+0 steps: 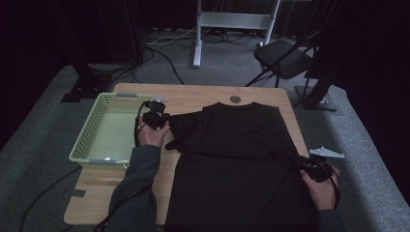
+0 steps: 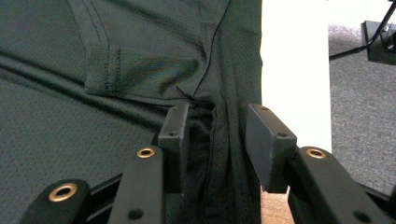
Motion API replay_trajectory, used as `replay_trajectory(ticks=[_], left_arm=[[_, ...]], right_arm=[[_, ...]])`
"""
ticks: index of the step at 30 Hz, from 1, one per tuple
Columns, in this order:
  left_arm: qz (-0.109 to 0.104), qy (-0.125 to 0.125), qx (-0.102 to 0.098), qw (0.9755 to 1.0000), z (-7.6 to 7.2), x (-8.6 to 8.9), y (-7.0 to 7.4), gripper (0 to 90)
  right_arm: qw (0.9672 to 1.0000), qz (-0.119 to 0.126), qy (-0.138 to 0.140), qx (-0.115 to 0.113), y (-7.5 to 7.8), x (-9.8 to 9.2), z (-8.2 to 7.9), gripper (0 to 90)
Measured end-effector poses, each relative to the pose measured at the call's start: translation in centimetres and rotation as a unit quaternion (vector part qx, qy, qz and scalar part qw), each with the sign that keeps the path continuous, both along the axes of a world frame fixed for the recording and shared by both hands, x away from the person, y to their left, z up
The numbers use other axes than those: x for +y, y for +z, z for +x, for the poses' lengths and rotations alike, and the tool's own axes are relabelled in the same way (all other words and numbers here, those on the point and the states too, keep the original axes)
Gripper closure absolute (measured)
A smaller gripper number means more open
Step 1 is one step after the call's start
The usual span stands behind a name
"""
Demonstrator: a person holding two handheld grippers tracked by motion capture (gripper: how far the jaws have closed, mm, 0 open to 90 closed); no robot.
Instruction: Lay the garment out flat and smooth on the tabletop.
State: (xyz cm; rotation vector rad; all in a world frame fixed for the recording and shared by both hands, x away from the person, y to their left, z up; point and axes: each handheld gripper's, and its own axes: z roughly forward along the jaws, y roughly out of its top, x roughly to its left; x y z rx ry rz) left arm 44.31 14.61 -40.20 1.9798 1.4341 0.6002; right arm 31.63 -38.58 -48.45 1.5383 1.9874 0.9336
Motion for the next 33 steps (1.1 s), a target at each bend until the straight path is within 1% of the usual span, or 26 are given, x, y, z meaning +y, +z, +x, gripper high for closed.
replay_trajectory(ticks=[5, 10, 12, 14, 19, 22, 23, 25, 26, 29, 33], left_arm=[[0.001, 0.014, 0.003, 0.9999, 0.0, 1.1, 0.3, 89.3], [0.0, 0.022, 0.003, 0.9997, -0.2, 1.9, 0.3, 89.3], [-0.002, 0.024, 0.004, 0.9997, -0.3, 2.0, 0.3, 89.3], [-0.001, 0.028, 0.0, 0.9996, -0.3, 2.3, 0.4, 89.3], [-0.003, 0.043, 0.003, 0.9991, -0.4, 3.0, 0.6, 89.3], [-0.005, 0.047, 0.002, 0.9989, -0.5, 3.4, 0.6, 89.1], [-0.006, 0.05, 0.005, 0.9987, -0.5, 3.6, 0.6, 88.7], [-0.006, 0.056, 0.002, 0.9984, -0.6, 3.7, 0.6, 86.0], [-0.01, 0.057, 0.0, 0.9983, -0.7, 3.7, 0.6, 82.6], [-0.011, 0.054, -0.005, 0.9984, -0.8, 3.5, 0.7, 76.2], [-0.012, 0.039, -0.014, 0.9991, -1.1, 2.4, 1.0, 72.1]], right_arm=[[1.0, -0.002, 0.001, 0.0, 0.0, 0.0, 0.0, 60.2], [1.0, -0.003, 0.001, 0.001, 0.0, 0.0, 0.1, 60.0], [1.0, -0.004, 0.002, 0.001, 0.0, 0.0, 0.1, 60.1], [1.0, -0.005, 0.002, 0.001, 0.1, 0.0, 0.1, 59.9], [1.0, -0.004, 0.003, 0.001, 0.0, 0.0, 0.1, 59.8], [1.0, -0.003, 0.003, 0.001, 0.0, 0.0, 0.1, 59.6], [1.0, -0.003, 0.003, 0.001, 0.0, 0.0, 0.1, 59.4], [1.0, -0.003, 0.003, 0.001, 0.0, 0.0, 0.1, 59.0], [1.0, -0.003, 0.003, 0.002, 0.1, 0.0, 0.0, 58.7], [1.0, -0.004, 0.003, 0.003, 0.1, 0.1, 0.1, 58.4], [1.0, -0.005, 0.003, 0.005, 0.1, 0.1, 0.1, 57.9]])
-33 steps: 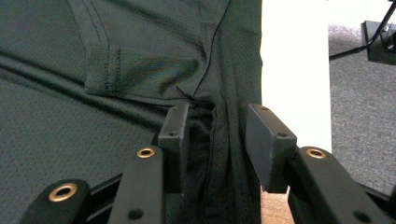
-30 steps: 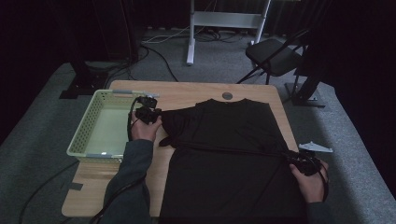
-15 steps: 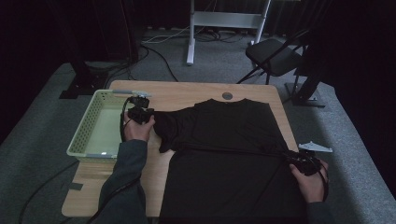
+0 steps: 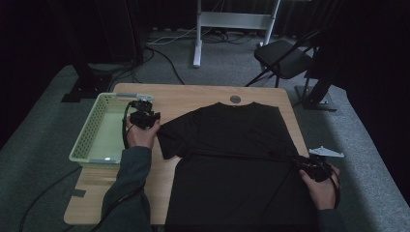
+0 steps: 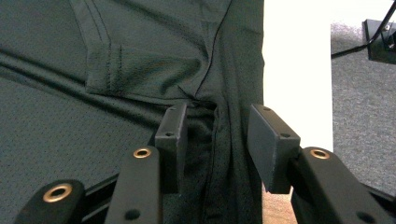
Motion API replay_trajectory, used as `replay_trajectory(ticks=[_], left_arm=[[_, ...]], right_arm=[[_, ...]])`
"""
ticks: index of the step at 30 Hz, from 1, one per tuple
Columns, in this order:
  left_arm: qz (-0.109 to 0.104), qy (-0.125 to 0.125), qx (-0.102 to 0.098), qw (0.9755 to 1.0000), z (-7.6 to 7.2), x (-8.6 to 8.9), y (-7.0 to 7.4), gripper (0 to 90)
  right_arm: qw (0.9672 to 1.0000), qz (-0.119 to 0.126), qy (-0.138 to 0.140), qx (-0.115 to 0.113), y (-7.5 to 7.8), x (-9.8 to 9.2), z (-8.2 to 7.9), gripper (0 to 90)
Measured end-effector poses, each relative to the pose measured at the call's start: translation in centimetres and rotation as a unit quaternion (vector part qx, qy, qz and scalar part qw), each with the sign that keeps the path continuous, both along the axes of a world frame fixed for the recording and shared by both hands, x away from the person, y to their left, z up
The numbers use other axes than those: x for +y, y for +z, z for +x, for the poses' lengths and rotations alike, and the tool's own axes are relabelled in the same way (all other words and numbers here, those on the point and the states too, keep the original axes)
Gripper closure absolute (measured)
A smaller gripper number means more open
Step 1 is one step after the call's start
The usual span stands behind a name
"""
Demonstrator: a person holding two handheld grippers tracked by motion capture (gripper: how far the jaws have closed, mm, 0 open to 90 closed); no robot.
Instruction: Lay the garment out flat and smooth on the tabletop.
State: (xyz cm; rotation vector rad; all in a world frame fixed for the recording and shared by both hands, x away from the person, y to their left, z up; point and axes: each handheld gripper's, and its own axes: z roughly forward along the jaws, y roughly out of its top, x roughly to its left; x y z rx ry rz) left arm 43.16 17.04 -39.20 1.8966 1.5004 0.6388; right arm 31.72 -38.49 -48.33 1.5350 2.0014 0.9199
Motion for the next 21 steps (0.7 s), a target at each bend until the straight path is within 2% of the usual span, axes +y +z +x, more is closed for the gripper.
replay_trajectory(ticks=[7, 15, 21], left_arm=[[0.005, -0.038, -0.003, 0.9993, -0.2, -2.6, -0.6, 68.8], [0.016, -0.081, 0.013, 0.9965, 0.1, -5.7, -3.2, 65.9], [0.014, -0.096, 0.026, 0.9949, 0.6, -7.1, -5.0, 64.7]], right_arm=[[1.0, 0.002, -0.003, -0.005, 0.4, -0.1, 0.0, 57.5], [0.9999, 0.005, 0.0, -0.014, 1.3, 0.2, 0.6, 56.3], [0.9998, 0.007, 0.01, -0.016, 1.6, 1.1, 2.2, 54.8]])
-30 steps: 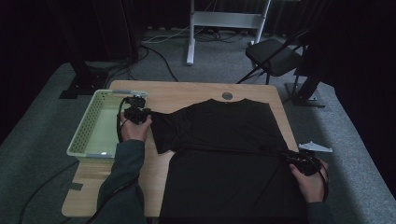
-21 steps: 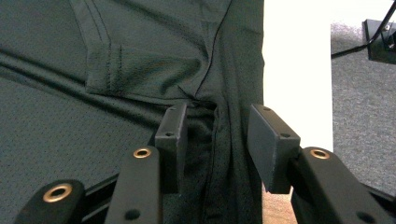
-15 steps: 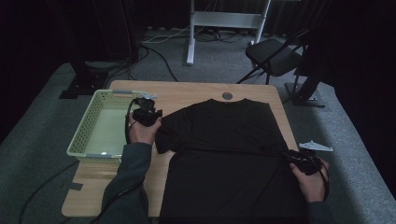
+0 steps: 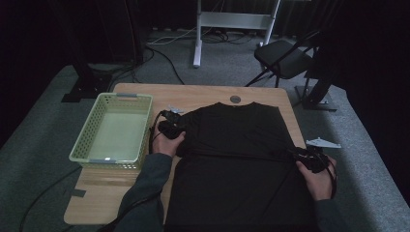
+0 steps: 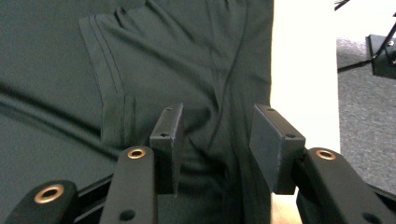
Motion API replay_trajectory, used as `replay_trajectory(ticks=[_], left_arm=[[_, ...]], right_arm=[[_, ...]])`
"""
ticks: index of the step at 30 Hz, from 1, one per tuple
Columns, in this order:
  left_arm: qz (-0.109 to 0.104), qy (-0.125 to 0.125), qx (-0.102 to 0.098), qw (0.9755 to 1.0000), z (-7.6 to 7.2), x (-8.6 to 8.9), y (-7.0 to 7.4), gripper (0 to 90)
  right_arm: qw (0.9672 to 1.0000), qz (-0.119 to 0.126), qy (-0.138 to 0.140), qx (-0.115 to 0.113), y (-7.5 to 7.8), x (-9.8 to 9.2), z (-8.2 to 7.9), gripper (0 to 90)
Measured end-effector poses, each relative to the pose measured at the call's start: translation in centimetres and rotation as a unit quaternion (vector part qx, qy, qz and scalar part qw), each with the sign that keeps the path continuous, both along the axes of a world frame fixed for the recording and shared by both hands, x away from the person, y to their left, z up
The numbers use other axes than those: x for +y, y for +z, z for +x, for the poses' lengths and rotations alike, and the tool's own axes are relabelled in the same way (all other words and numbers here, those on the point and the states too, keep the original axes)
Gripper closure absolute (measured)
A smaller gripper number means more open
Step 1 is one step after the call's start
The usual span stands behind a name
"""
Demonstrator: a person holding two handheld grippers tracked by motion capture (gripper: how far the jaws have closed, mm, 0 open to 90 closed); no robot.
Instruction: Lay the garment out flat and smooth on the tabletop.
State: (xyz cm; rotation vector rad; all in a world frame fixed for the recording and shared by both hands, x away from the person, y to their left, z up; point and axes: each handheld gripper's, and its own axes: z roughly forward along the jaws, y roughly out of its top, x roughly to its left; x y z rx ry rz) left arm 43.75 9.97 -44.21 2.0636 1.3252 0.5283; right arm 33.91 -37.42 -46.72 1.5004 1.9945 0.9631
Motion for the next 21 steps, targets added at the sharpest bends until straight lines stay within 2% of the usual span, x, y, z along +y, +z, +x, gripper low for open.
replay_trajectory(ticks=[5, 9, 16, 21], left_arm=[[-0.006, -0.011, 0.018, 0.9998, 0.3, -0.6, -1.7, 61.7], [-0.013, -0.011, 0.027, 0.9995, 0.4, -0.7, -2.4, 61.4], [-0.033, -0.006, 0.028, 0.9991, 0.7, -0.3, -2.9, 61.2], [-0.026, -0.007, 0.024, 0.9993, 1.1, -0.2, -2.9, 61.2]], right_arm=[[0.9999, -0.006, 0.006, 0.009, -0.5, 0.8, 1.6, 54.1], [0.9997, -0.011, 0.007, 0.019, -1.1, 1.1, 2.4, 54.0], [0.9995, -0.019, 0.009, 0.025, -1.4, 1.2, 3.1, 54.3], [0.9994, -0.02, 0.008, 0.025, -1.4, 1.0, 3.7, 54.4]])
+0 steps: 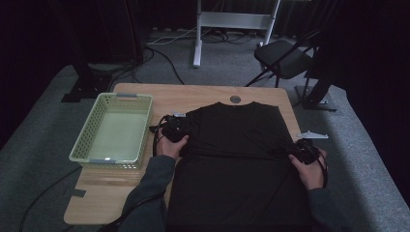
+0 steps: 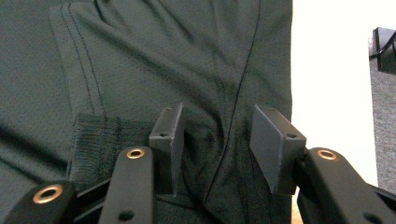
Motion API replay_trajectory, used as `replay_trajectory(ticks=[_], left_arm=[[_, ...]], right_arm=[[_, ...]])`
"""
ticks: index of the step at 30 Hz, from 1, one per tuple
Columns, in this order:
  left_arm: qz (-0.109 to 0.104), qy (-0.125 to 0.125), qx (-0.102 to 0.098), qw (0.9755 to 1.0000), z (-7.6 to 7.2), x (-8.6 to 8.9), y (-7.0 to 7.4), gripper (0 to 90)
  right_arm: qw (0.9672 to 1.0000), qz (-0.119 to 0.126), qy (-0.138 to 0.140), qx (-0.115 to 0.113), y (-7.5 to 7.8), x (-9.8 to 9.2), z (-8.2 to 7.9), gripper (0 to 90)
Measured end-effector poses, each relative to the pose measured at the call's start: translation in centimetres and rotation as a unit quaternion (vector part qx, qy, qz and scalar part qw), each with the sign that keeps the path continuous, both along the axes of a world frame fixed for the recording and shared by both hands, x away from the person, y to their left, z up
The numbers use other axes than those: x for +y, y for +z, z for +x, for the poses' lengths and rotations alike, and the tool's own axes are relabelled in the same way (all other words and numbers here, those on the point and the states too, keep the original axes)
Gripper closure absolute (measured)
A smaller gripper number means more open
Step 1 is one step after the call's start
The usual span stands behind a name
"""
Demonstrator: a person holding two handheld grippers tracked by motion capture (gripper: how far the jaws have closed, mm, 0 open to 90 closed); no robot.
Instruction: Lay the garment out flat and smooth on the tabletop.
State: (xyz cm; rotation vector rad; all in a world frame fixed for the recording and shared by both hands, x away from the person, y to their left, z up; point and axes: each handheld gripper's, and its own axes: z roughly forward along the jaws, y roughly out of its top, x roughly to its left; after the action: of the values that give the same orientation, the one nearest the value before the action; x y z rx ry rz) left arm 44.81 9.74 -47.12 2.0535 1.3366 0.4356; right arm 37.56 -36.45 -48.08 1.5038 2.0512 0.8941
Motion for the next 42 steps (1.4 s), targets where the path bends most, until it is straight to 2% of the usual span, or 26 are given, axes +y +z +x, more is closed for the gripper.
replay_trajectory(ticks=[9, 14, 20, 27, 32, 34, 38, 42], left_arm=[[-0.002, 0.017, -0.011, 0.9998, 1.3, 0.6, -0.2, 62.2], [0.004, 0.014, -0.014, 0.9998, 1.9, 0.7, -0.2, 62.2], [-0.001, 0.017, -0.019, 0.9997, 1.9, 1.0, -0.3, 61.7], [-0.002, 0.015, -0.03, 0.9994, 1.7, 0.8, -0.6, 58.1], [-0.003, 0.017, -0.034, 0.9993, 1.6, 0.7, -0.6, 56.5], [-0.004, 0.018, -0.035, 0.9992, 1.6, 0.7, -0.7, 56.4], [-0.007, 0.018, -0.035, 0.9992, 1.6, 0.8, -0.7, 56.3], [-0.01, 0.019, -0.038, 0.9991, 1.6, 0.8, -0.8, 56.2]], right_arm=[[1.0, 0.0, -0.001, 0.003, 0.1, -0.1, 0.7, 54.1], [1.0, 0.006, -0.002, 0.005, 0.2, -0.2, 0.9, 53.3], [0.9996, 0.024, -0.008, -0.014, 1.1, -0.8, 0.1, 51.9], [0.9998, -0.005, 0.016, -0.015, 1.1, -0.9, -1.9, 54.8], [0.9997, -0.018, 0.018, -0.005, 0.6, -1.2, -2.3, 55.3], [0.9995, -0.025, 0.019, -0.001, 0.4, -1.2, -2.1, 57.7], [0.9996, -0.026, 0.014, 0.001, 0.3, -1.4, -1.9, 76.7], [0.9997, -0.024, -0.007, 0.001, 0.3, -2.1, -1.4, 81.0]])
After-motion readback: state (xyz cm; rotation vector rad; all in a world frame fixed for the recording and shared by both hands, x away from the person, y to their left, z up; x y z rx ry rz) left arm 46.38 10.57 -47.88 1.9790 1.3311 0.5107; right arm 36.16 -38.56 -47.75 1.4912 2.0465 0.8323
